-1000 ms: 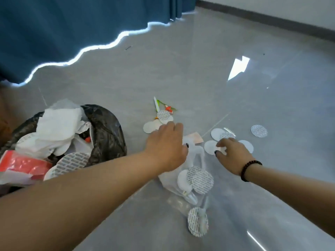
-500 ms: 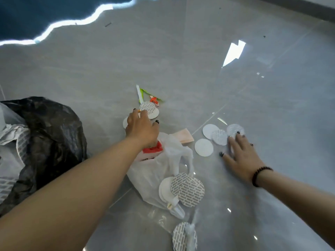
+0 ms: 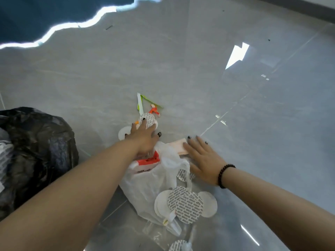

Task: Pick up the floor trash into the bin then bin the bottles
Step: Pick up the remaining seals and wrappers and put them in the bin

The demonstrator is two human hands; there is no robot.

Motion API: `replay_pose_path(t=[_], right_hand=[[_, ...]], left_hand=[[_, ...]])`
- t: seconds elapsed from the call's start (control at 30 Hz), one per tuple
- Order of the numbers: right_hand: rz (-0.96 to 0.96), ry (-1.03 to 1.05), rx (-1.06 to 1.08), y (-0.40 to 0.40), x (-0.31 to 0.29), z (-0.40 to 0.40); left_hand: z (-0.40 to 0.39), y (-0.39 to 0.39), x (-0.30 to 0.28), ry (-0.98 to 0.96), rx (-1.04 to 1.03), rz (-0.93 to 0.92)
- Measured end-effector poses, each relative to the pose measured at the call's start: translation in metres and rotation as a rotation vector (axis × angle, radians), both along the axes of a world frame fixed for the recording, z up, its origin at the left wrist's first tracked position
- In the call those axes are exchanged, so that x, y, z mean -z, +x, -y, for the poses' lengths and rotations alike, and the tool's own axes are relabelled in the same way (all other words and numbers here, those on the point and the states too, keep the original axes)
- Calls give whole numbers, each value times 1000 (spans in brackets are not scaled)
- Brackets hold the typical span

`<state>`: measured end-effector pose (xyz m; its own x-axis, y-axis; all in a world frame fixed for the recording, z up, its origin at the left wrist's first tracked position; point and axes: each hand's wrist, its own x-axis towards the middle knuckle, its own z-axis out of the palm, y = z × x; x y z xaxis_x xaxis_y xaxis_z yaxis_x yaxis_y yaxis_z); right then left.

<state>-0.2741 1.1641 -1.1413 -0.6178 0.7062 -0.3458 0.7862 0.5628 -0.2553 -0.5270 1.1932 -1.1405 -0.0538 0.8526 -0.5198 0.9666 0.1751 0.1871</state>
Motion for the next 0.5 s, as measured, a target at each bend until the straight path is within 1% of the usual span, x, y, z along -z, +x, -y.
replay_pose_path(t=[0.1, 0.17, 0.23, 0.3, 0.33, 0.4, 0.5], right_hand=[[-18, -79, -75, -6, -3, 32], [-41, -141, -95, -3, -10, 57], [-102, -183, -96, 1, -17, 76], [-249, -87, -56, 3, -22, 82], [-307, -34, 3, 2, -27, 78], [-377, 4, 126, -12, -37, 60], [-394, 59, 189, -55, -45, 15]], left_hand=[[30, 5, -10, -30, 48, 25], [51, 11, -16, -67, 41, 87], [78, 19, -25, -80, 51, 127], [102, 25, -29, -65, 65, 158], [112, 26, -31, -53, 64, 182], [129, 29, -32, 16, 64, 231], [140, 30, -42, 241, 26, 298]])
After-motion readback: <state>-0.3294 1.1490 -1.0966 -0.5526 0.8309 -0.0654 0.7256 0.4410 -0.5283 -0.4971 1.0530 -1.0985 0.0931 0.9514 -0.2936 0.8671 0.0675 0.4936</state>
